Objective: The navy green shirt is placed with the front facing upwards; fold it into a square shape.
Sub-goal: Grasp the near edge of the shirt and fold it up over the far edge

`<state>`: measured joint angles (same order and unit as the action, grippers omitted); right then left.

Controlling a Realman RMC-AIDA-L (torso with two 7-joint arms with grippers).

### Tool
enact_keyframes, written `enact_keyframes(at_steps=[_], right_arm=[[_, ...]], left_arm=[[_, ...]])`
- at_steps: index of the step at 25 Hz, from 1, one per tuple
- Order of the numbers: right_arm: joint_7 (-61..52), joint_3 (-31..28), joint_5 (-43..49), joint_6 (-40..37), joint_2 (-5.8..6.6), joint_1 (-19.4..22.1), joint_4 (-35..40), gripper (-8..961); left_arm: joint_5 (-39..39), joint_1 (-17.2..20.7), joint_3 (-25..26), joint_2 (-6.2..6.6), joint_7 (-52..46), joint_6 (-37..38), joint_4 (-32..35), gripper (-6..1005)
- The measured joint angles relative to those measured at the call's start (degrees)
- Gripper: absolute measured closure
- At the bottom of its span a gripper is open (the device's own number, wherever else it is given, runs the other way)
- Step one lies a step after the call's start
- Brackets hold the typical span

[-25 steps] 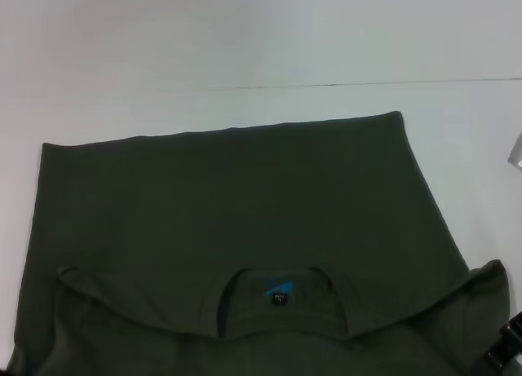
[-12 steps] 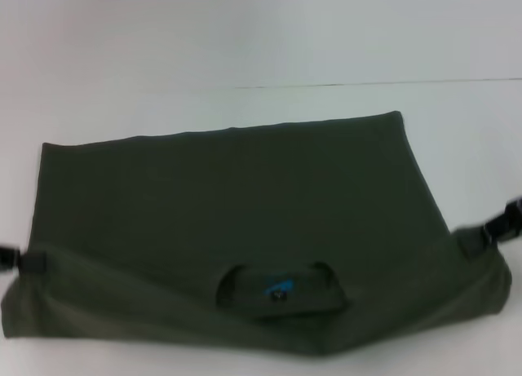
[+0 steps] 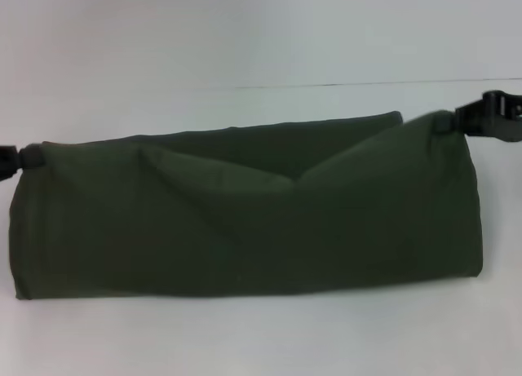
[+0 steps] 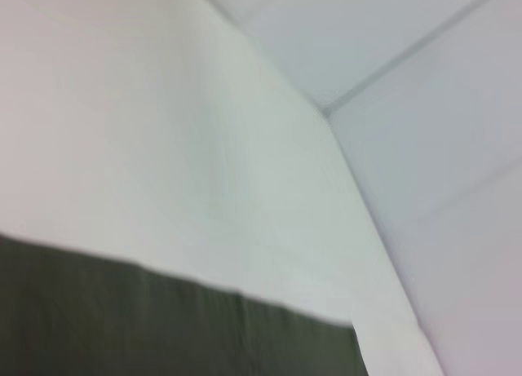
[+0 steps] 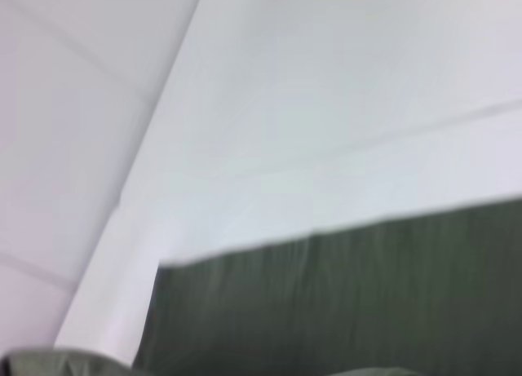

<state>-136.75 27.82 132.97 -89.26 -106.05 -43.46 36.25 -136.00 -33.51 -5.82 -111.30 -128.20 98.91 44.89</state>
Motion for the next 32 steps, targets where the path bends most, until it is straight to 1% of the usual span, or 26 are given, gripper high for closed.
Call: enact_keyframes(at_steps=[6, 11, 14, 18, 24, 27, 32], right_arm=[[1.8, -0.1, -4.1, 13.0, -3.78, 1.4, -0.6, 896], [5.2, -0.1, -6.5, 21.7, -6.2, 2.5, -1.8, 884], [7.3, 0.0, -8.4, 26.3, -7.21, 2.7, -3.2, 877], [9.6, 0.2, -9.8, 31.7, -8.04, 2.0, -5.5, 867], [13.5, 0.4, -12.8, 37.4, -10.56, 1.3, -6.0, 853], [14.4, 0.5, -13.0, 39.9, -11.54, 0.5, -6.4, 845], [15.3, 1.5, -13.0, 44.5, -12.49, -1.1, -8.4, 834]], left_arm=[[4.6, 0.5, -0.1, -2.13, 3.1, -9.9, -4.5, 971], [9.4, 1.2, 0.0, -3.92, 5.9, -17.0, -7.4, 971], [12.7, 1.6, -0.2, -4.93, 7.7, -20.7, -8.9, 970], [14.6, 1.4, -0.2, -6.14, 10.1, -24.7, -10.6, 970], [15.2, 0.4, -0.2, -8.31, 13.0, -30.0, -11.1, 971], [15.8, -0.1, -0.3, -8.77, 14.3, -32.2, -11.8, 971], [17.1, -1.3, -0.3, -8.89, 16.6, -35.8, -13.8, 970]])
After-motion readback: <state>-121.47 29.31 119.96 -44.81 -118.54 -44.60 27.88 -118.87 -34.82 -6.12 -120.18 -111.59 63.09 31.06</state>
